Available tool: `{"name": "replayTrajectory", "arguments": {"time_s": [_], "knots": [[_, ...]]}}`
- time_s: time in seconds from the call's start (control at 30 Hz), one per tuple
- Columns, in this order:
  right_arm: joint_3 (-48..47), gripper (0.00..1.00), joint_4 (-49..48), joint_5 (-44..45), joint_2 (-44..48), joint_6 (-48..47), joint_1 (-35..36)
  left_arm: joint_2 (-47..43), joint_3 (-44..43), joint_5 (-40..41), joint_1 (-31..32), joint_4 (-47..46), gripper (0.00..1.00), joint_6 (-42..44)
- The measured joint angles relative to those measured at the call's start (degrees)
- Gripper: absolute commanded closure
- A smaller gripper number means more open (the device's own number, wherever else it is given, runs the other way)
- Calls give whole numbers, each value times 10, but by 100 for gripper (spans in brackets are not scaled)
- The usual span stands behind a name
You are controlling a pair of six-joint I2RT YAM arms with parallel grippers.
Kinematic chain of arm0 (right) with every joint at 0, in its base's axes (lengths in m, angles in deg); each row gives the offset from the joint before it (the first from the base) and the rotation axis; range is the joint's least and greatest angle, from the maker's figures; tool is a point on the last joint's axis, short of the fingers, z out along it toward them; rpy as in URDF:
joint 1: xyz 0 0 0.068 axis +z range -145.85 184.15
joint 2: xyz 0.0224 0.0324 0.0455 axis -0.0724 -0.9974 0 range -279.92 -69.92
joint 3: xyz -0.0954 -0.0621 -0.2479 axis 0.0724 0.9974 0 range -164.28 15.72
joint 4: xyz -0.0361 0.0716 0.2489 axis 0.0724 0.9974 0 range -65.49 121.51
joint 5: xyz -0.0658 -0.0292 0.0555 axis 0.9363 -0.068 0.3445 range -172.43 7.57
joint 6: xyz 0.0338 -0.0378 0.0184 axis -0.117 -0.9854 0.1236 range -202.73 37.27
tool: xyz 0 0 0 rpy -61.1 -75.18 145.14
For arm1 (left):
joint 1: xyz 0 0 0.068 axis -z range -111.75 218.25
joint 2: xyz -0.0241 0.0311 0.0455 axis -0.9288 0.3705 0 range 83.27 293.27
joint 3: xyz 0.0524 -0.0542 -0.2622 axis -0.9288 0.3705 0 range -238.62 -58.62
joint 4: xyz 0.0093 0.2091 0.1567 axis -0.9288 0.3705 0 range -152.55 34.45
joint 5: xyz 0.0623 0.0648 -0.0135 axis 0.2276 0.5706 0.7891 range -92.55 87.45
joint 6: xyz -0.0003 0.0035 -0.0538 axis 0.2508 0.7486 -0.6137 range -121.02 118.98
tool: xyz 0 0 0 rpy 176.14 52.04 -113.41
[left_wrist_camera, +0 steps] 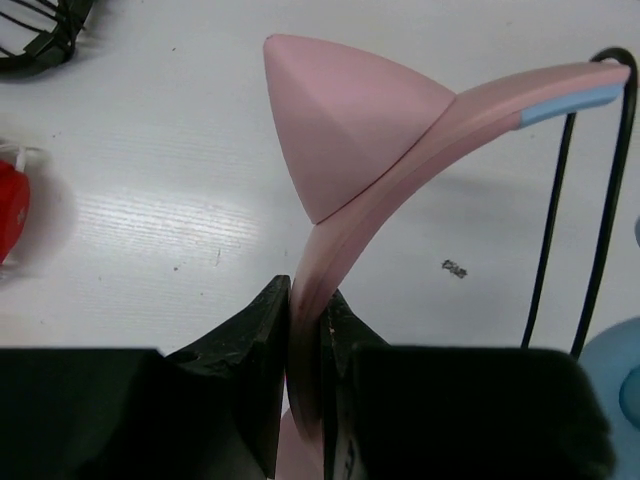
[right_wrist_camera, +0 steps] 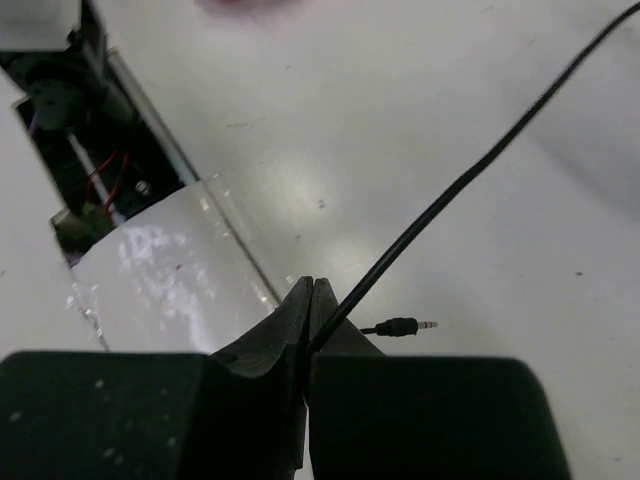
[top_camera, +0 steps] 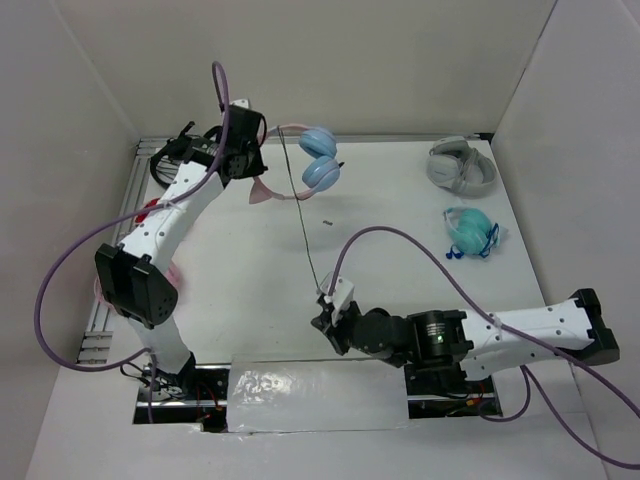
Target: Wrap the headphones
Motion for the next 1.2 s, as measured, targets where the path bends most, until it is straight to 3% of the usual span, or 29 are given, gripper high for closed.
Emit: {"name": "replayTrajectory", "arguments": {"time_s": [0.2, 0.47, 0.63, 0.9, 1.0, 1.2], "knots": [[-74, 100, 35, -9, -5, -38, -124, -26, 136, 46, 23, -70, 100, 12], [-206, 100, 45, -89, -38, -129, -247, -25, 174, 75, 55, -54, 100, -5], [-254, 100, 51, -108, -74, -184, -296, -37, 247, 70, 81, -102, 100, 7], [-264, 100, 62, -180, -111, -287, -406, -165, 416, -25, 155, -195, 100, 90], [-270, 100, 61, -214, -125, -316, -445, -244, 451, -78, 177, -227, 100, 124], [-271, 100, 51, -302, -141, -349, -546, -307, 462, -116, 220, -246, 100, 156]]}}
